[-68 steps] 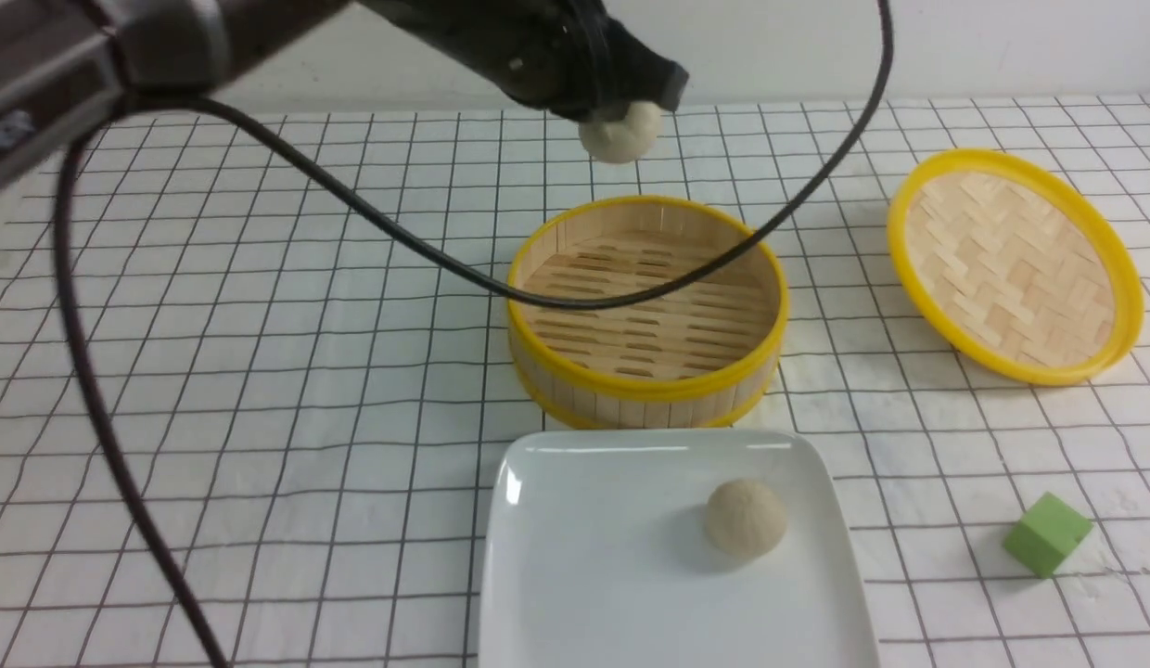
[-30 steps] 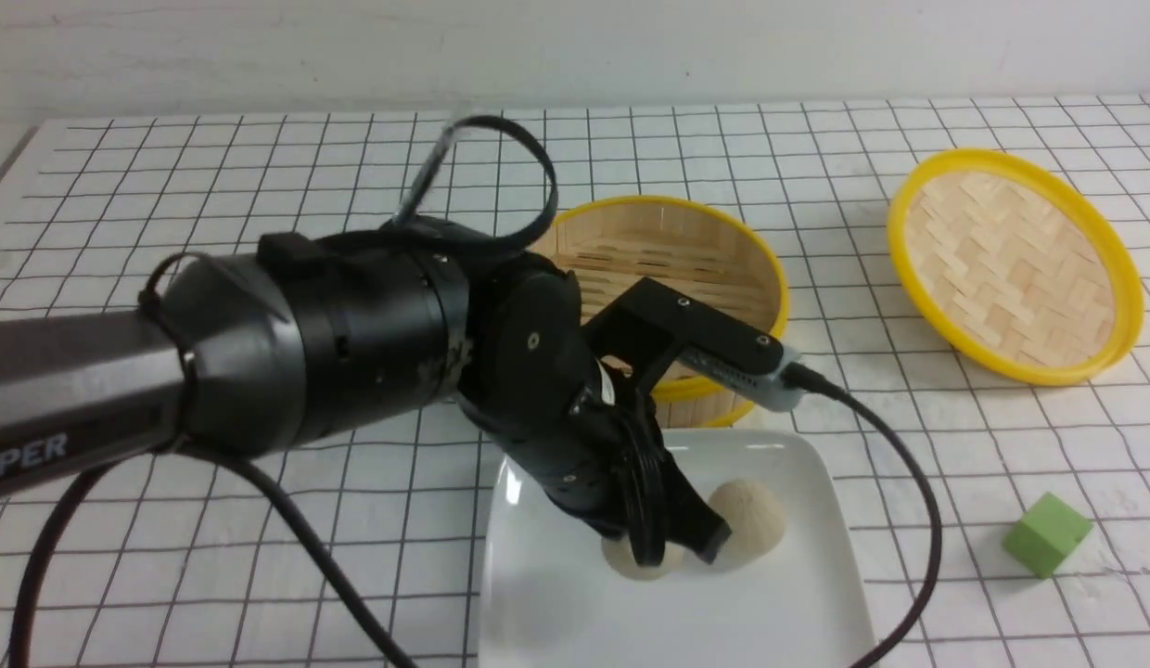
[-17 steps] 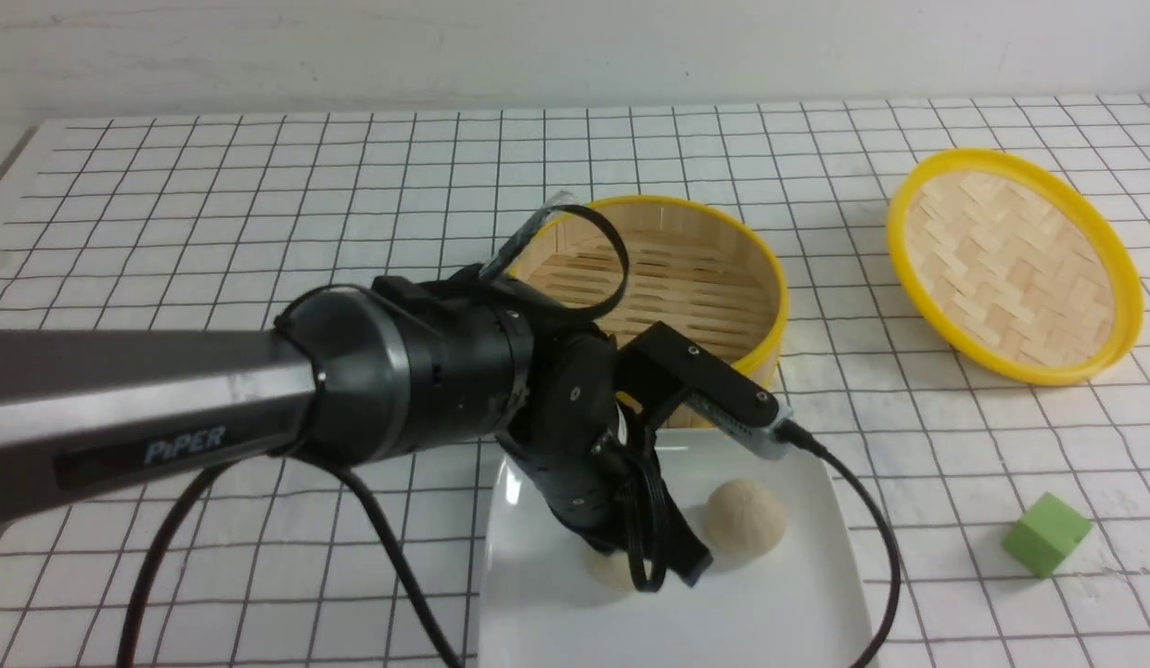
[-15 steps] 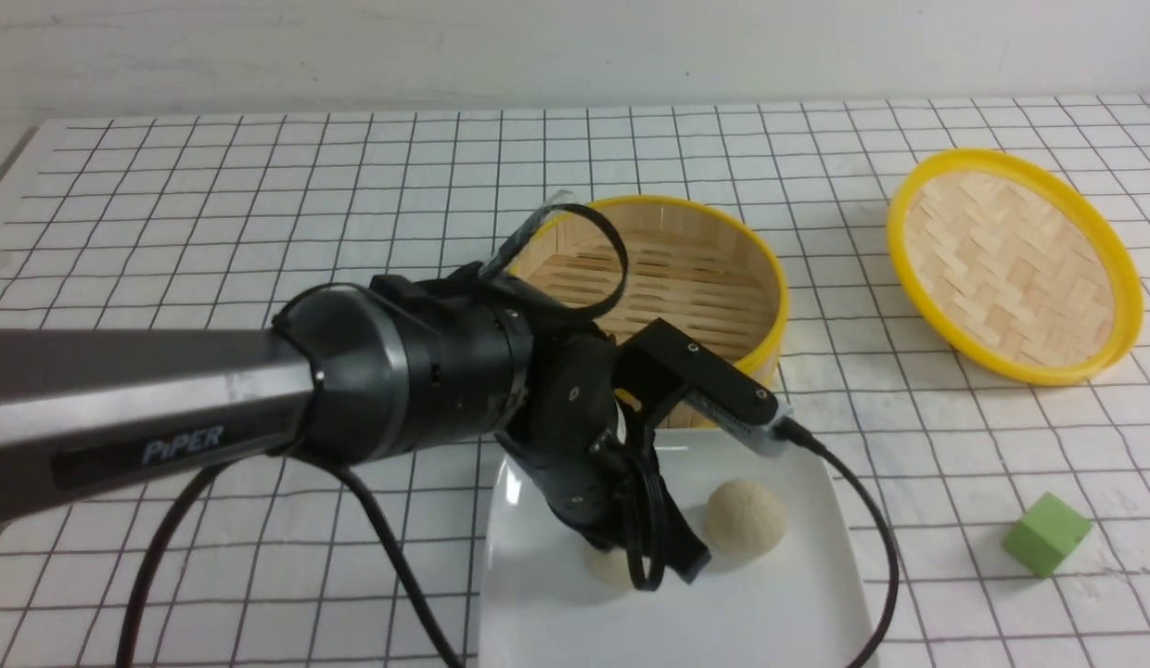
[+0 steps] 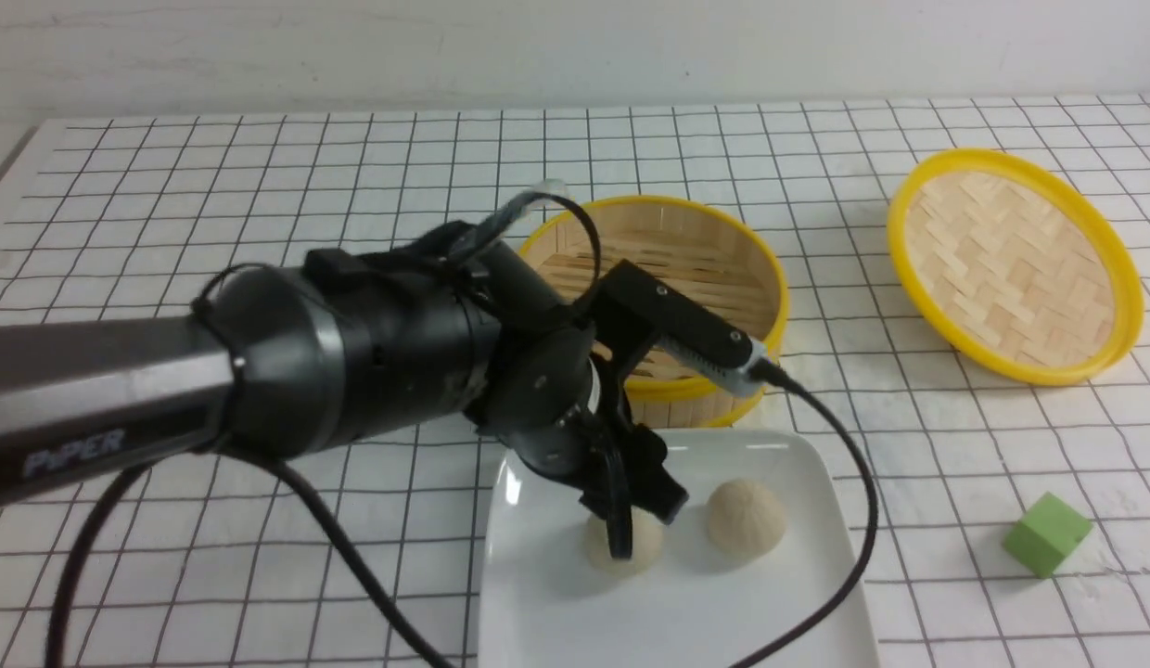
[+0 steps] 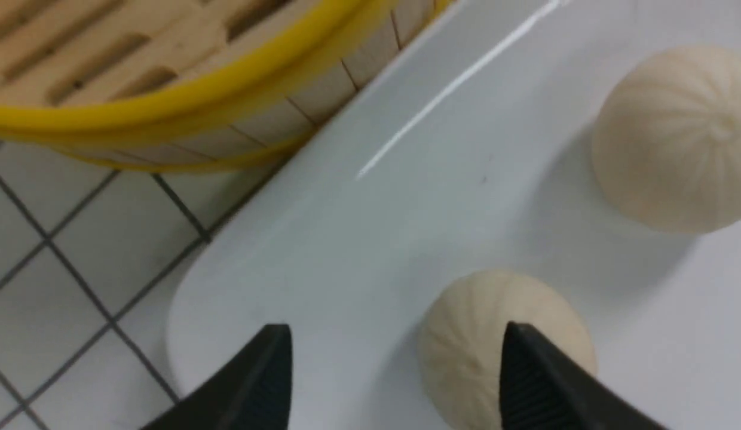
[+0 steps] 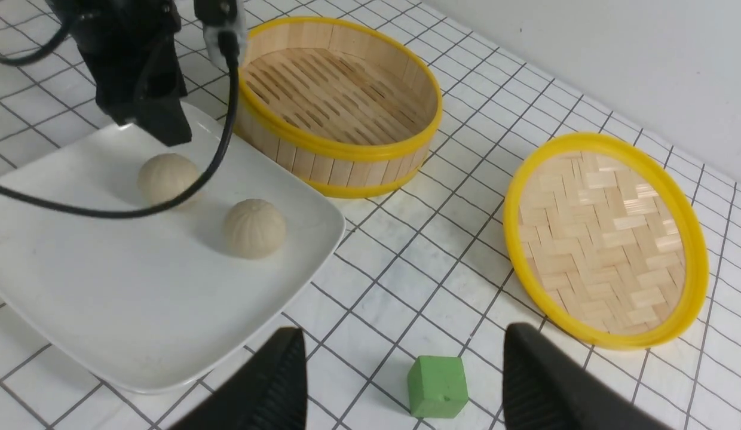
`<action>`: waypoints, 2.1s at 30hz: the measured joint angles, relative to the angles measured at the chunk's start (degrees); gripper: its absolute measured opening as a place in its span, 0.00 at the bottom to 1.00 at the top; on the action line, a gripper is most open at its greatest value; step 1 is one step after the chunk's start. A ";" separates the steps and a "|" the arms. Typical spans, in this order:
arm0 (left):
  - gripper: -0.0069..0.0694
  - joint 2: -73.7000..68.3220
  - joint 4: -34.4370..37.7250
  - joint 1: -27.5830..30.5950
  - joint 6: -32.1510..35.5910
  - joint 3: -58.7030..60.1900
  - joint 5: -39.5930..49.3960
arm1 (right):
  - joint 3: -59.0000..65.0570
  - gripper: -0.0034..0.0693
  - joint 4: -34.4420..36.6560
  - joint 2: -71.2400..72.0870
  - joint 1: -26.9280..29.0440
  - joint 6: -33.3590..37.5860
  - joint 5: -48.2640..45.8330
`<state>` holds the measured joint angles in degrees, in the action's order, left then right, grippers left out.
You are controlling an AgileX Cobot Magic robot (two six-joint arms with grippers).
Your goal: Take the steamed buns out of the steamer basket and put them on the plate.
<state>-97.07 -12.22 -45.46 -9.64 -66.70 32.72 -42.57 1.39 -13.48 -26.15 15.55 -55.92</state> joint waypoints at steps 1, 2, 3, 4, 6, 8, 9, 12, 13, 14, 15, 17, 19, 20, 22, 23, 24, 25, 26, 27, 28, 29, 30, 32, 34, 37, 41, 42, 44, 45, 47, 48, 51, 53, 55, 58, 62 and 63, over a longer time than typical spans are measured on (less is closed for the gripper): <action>0.74 1.73 -0.17 0.00 -0.55 0.00 -0.58 | 0.00 0.65 0.00 0.00 0.00 0.00 0.07; 0.75 2.95 -0.32 0.00 -0.92 0.00 -0.75 | 0.00 0.65 0.00 0.00 0.00 0.00 0.19; 0.75 4.55 -0.37 0.00 -1.49 -0.16 -0.82 | 0.00 0.65 0.00 0.00 0.00 0.00 0.38; 0.76 5.81 -0.54 0.00 -2.10 -0.44 -0.75 | 0.00 0.65 0.00 0.00 0.00 0.00 0.45; 0.76 9.65 -2.13 0.00 -4.20 -1.55 -0.40 | 0.00 0.65 0.00 0.00 0.00 0.00 1.01; 0.76 11.93 -4.13 0.00 -6.09 -2.38 -0.25 | 0.00 0.65 0.00 0.00 0.00 0.00 1.42; 0.76 13.58 -5.76 0.00 -7.75 -2.82 -0.18 | 0.00 0.65 -0.06 0.00 0.00 0.00 1.65; 0.76 18.32 -13.40 0.00 -13.79 -3.70 1.02 | 0.00 0.65 -0.92 0.00 0.00 0.00 2.12; 0.76 20.10 -16.97 0.00 -16.72 -3.76 2.28 | 0.00 0.65 -1.39 0.00 0.00 0.00 2.44; 0.76 20.39 -18.43 0.00 -17.77 -3.76 2.58 | 0.00 0.65 -1.39 0.00 0.00 0.00 2.51; 0.76 22.27 -23.74 0.00 -21.76 -3.76 5.22 | 0.00 0.65 -1.83 0.00 0.00 0.00 3.18; 0.76 24.95 -31.47 0.00 -27.81 -3.76 11.22 | 0.00 0.65 -2.33 0.00 0.00 0.00 4.15; 0.76 27.04 -36.30 0.00 -32.68 -3.76 16.74 | 0.00 0.65 -2.45 0.00 0.00 0.00 4.93; 0.76 27.50 -36.73 0.00 -33.01 -3.76 17.90 | 0.00 0.65 -2.44 0.00 0.00 0.00 5.11; 0.75 30.58 -40.50 0.00 -35.03 -3.76 22.89 | 0.00 0.65 -2.46 0.00 0.00 -0.05 6.67; 0.74 31.70 -41.26 0.00 -35.16 -3.76 23.67 | 0.00 0.65 -2.46 0.00 0.00 -0.39 7.78; 0.72 33.16 -41.70 0.00 -35.11 -3.76 24.03 | 0.00 0.65 -2.46 0.00 0.00 -0.88 8.70; 0.70 34.96 -41.93 0.00 -34.79 -3.76 23.96 | 0.00 0.65 -2.46 0.00 0.00 -1.79 10.12; 0.69 36.45 -41.93 0.00 -34.21 -3.76 23.58 | 0.00 0.65 -2.51 0.00 0.00 -2.53 11.13; 0.68 36.45 -41.93 0.00 -34.08 -3.76 23.47 | 0.00 0.65 -2.51 -0.07 0.00 -2.87 11.31; 0.66 38.78 -41.87 0.00 -32.69 -3.76 22.47 | 0.00 0.65 -2.77 -0.26 0.00 -4.30 13.05; 0.65 39.34 -41.87 0.00 -32.28 -3.76 22.22 | 0.00 0.65 -2.83 -0.37 0.00 -4.61 13.37; 0.63 41.95 -41.33 0.00 -30.46 -3.78 21.19 | 0.00 0.65 -3.22 -1.12 0.00 -6.31 14.84; 0.62 43.17 -40.84 0.00 -28.95 -3.83 20.75 | 0.00 0.65 -3.48 -1.88 0.00 -7.53 15.32; 0.61 45.23 -39.58 0.00 -26.37 -3.83 20.55 | 0.00 0.65 -3.67 -3.13 0.00 -9.15 15.72; 0.61 48.49 -35.73 0.00 -19.98 -3.88 20.43 | 0.00 0.65 -3.84 -5.30 0.00 -11.11 15.79; 0.61 53.17 -26.45 0.00 -7.63 -3.88 20.43 | 0.04 0.65 -4.24 -6.83 0.00 -11.88 16.54; 0.61 54.32 -24.35 0.00 -4.48 -3.88 20.43 | 0.04 0.65 -4.72 -6.83 0.00 -12.13 17.00; 0.61 57.01 -20.60 0.00 1.52 -3.88 20.54 | 0.04 0.65 -6.03 -6.83 0.00 -13.15 17.77; 0.61 58.32 -19.07 0.00 3.59 -3.88 20.62 | 0.04 0.65 -6.82 -6.83 0.00 -13.76 17.91; 0.61 59.70 -17.61 0.00 5.14 -3.88 20.72 | 0.04 0.65 -7.46 -6.83 0.00 -14.62 17.91; 0.61 61.73 -16.39 0.00 5.74 -4.00 21.13 | 0.04 0.65 -8.01 -6.83 0.00 -15.55 17.91; 0.61 66.27 -14.80 0.00 5.73 -4.17 22.69 | 0.04 0.65 -8.35 -6.83 0.00 -17.08 17.91; 0.61 68.36 -13.99 0.00 5.69 -4.17 24.39 | 0.04 0.65 -8.35 -6.83 0.00 -17.51 17.91; 0.61 71.72 -13.40 0.00 5.69 -3.99 28.52 | 0.04 0.65 -8.35 -6.83 0.00 -17.77 17.98; 0.61 74.33 -13.40 0.00 4.43 -2.33 31.67 | 0.04 0.65 -8.47 -6.83 0.00 -17.77 18.68; 0.61 75.91 -13.40 0.00 1.86 1.52 33.20 | 0.04 0.65 -11.68 -6.83 0.00 -17.77 22.27; 0.61 75.97 -13.40 0.00 1.51 2.54 33.13 | -0.01 0.65 -12.49 -6.83 0.00 -17.82 22.81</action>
<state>-21.09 -25.61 -45.46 -8.13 -64.17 65.85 -42.59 -11.10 -20.31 -26.15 -2.27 -33.11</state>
